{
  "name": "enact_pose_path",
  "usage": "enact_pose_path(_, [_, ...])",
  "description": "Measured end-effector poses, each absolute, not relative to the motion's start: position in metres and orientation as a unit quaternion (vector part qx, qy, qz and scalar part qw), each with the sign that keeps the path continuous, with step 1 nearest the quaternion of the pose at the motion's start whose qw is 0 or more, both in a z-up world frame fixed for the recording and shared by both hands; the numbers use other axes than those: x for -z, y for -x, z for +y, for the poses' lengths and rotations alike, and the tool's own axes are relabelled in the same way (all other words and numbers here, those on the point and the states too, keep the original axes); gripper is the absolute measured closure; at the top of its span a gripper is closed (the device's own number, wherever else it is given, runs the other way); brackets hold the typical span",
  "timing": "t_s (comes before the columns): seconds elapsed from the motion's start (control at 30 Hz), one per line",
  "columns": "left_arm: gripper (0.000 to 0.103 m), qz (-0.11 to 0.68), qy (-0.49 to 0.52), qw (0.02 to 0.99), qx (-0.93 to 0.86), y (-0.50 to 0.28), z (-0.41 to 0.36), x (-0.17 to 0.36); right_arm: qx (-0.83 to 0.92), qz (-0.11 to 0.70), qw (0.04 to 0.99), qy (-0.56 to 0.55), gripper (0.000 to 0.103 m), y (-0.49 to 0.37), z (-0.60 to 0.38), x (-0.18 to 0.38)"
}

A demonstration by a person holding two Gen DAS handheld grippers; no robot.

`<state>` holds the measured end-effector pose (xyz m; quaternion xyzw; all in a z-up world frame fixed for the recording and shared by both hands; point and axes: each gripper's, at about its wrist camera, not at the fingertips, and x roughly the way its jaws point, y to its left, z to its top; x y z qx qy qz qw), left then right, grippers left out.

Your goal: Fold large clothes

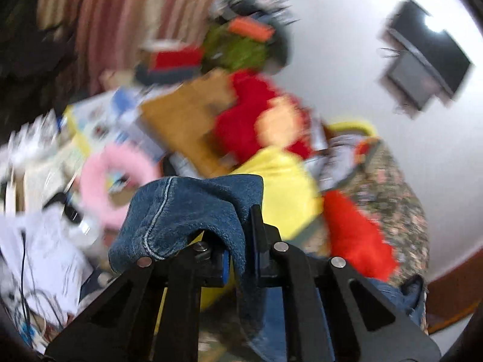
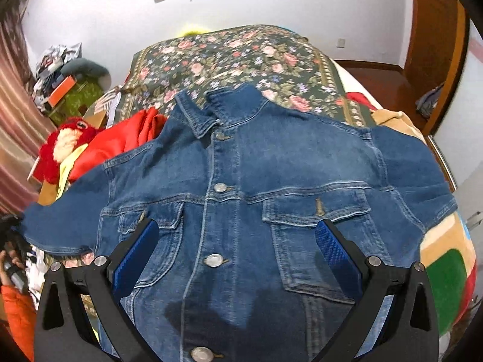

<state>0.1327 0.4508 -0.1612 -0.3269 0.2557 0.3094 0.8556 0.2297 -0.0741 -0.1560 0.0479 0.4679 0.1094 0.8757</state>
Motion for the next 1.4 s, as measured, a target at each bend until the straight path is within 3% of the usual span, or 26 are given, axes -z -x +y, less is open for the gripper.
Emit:
enact_pose_path(0.27, [0.098,0.192,0.237,0.934,-0.188,-0.192,0.345,0.057,-0.111,0.441,0.889,-0.047,0.000,-0.237,-0.103,0.139])
enact_pose_path(0.5, [0.098,0.186,0.205,0.958,-0.069,-0.256,0.245,0.024,-0.120,0.428,0.893,-0.061,0.000,-0.241,-0.131,0.136])
enact_pose_path(0.73, [0.098,0.257,0.155,0.954,0.025,-0.323,0.133,0.050,-0.111,0.428,0.894,-0.071,0.000,-0.242,-0.165,0.142])
enact_pose_path(1.1, [0.097,0.447,0.023,0.884,0.133,-0.356,-0.045,0.170,-0.077,0.446,0.888,-0.081,0.000,-0.235,-0.205,0.160])
enact_pose_path(1.2, [0.090,0.491,0.002,0.858,0.149,-0.350,-0.067,0.195,-0.074,0.451,0.886,-0.078,0.000,-0.231,-0.209,0.163])
enact_pose_path(1.33, [0.051,0.519,0.014,0.835,0.183,-0.338,-0.080,0.205,-0.066,0.456,0.884,-0.074,0.000,-0.226,-0.215,0.165])
enact_pose_path(1.4, [0.048,0.516,0.023,0.833,0.198,-0.332,-0.081,0.201,-0.062,0.458,0.884,-0.074,0.000,-0.224,-0.217,0.165])
